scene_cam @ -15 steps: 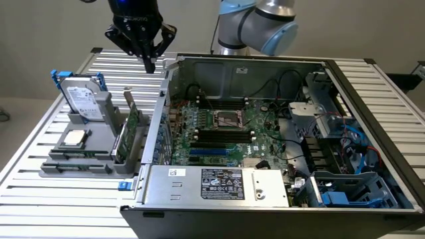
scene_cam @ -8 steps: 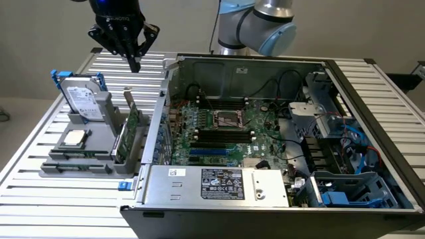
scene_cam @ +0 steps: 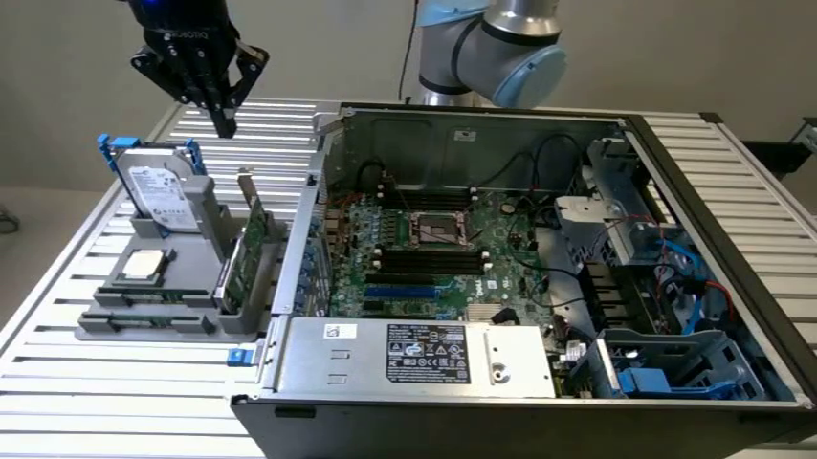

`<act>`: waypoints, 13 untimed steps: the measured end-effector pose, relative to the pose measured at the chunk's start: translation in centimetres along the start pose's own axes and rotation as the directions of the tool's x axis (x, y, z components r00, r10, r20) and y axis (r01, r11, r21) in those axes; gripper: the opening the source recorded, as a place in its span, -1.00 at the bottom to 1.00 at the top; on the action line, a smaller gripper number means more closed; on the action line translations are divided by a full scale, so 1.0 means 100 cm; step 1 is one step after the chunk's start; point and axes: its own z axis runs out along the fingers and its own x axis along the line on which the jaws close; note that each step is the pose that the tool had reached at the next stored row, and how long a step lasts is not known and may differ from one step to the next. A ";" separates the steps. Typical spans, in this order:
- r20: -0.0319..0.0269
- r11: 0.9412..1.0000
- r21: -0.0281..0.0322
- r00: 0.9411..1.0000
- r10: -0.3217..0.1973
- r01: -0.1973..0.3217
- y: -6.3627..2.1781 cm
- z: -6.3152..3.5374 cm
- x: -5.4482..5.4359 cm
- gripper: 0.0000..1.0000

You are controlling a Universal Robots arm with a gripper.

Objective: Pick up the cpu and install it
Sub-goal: 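Reach for the cpu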

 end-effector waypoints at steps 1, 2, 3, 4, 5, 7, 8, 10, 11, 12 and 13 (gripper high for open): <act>-0.002 1.000 0.000 1.000 0.000 0.000 0.0001 0.0001 0.005 -0.79; -0.004 1.000 0.000 1.000 0.000 0.000 0.0001 0.0001 0.009 -0.79; -0.005 1.000 0.000 1.000 0.000 0.000 0.0001 0.0002 0.014 -0.79; -0.007 1.000 0.000 1.000 0.000 0.000 0.0001 0.0002 0.018 -0.79; -0.009 1.000 0.000 1.000 0.000 0.000 0.0002 0.0003 0.023 -0.79; -0.013 1.000 0.001 1.000 0.001 -0.001 0.0002 0.0005 0.032 -0.79; -0.016 1.000 0.001 1.000 0.001 -0.001 0.0001 0.0006 0.037 -0.79; -0.021 1.000 0.001 1.000 0.001 -0.001 0.0000 0.0008 0.046 -0.79; -0.025 1.000 0.002 1.000 0.001 -0.001 -0.0001 0.0010 0.050 -0.79; -0.028 1.000 0.002 1.000 0.001 -0.001 -0.0003 0.0011 0.055 -0.79; -0.033 1.000 0.002 0.999 0.002 -0.002 -0.0005 0.0013 0.059 -0.79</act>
